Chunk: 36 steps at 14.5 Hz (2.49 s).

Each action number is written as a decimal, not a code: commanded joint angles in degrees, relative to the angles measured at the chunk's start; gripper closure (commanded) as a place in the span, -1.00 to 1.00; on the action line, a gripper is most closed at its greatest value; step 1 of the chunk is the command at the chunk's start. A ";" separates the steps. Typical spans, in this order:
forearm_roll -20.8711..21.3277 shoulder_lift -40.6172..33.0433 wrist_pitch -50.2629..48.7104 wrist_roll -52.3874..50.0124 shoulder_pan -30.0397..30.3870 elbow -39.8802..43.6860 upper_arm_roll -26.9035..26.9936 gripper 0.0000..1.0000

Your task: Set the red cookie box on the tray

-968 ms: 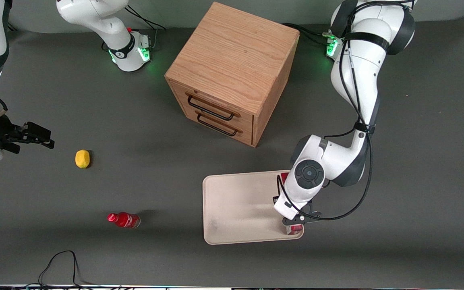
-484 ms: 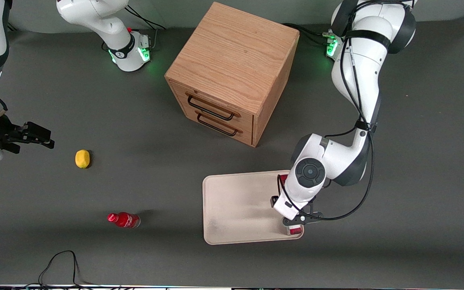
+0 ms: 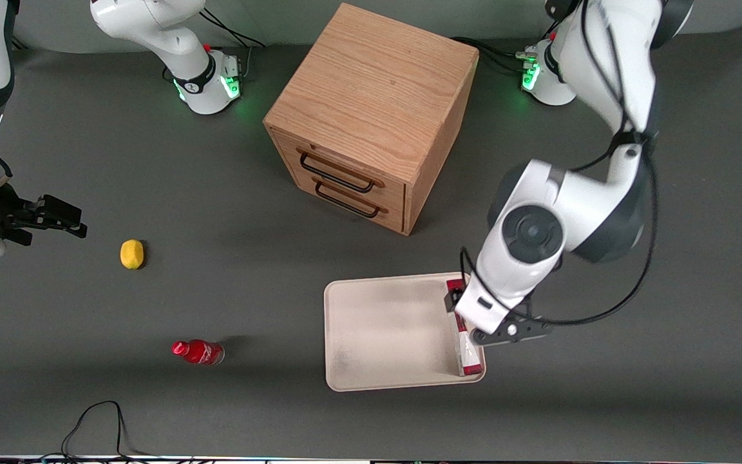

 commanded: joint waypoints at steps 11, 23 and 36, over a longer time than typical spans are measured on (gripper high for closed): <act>-1.95 -24.68 -14.71 25.15 17.32 -8.24 0.05 -1.00; -3.36 -34.89 -4.68 31.34 17.26 -26.54 7.78 -1.00; -4.50 -35.07 -15.67 30.55 21.65 -23.99 2.69 -1.00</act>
